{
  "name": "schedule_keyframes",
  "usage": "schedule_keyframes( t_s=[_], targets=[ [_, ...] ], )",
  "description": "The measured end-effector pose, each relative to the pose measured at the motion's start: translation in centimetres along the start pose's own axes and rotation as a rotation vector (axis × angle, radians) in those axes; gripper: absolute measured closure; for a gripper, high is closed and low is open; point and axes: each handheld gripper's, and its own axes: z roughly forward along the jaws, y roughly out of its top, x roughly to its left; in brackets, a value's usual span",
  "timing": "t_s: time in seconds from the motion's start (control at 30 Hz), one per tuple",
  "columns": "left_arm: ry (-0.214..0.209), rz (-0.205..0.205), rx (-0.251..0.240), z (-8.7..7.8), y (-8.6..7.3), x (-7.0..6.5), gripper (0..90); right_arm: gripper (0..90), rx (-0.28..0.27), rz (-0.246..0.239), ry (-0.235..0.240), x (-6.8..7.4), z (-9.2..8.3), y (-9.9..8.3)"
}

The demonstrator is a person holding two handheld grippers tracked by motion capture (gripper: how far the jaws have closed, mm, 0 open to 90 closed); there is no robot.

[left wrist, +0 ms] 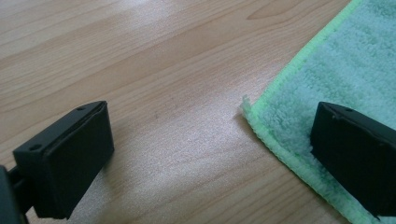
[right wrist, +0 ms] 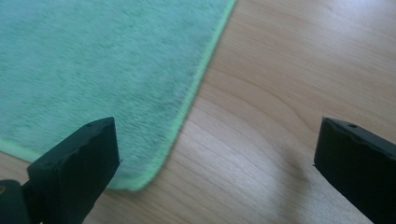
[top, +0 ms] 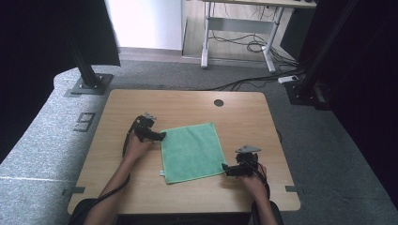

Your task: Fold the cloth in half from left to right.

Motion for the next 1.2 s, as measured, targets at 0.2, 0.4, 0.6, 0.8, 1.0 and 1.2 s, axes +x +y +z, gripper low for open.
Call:
schedule_keyframes(
  t_s=[0.2,0.4,0.6,0.8,1.0,1.2],
  targets=[
    [0.000,0.000,0.000,0.0,0.0,0.0,0.0,0.0,0.003,-0.018,0.066,1.5,-0.1,1.0],
    [0.000,0.001,0.000,0.0,0.0,0.0,0.0,0.0,0.017,-0.068,0.114,3.6,0.4,2.0],
    [0.001,0.002,0.001,0.0,0.0,0.0,0.0,0.0,0.034,-0.123,0.211,6.8,1.5,3.4],
    [0.001,0.002,-0.001,0.0,0.0,0.0,0.0,0.0,0.042,-0.192,0.272,9.8,2.6,4.5],
    [0.001,0.000,-0.002,0.0,0.0,0.0,0.0,0.0,0.049,-0.251,0.328,12.8,3.5,5.2],
    [0.000,0.000,-0.001,0.0,0.0,0.0,0.0,0.0,0.064,-0.288,0.350,14.6,4.3,5.5]
  ],
)
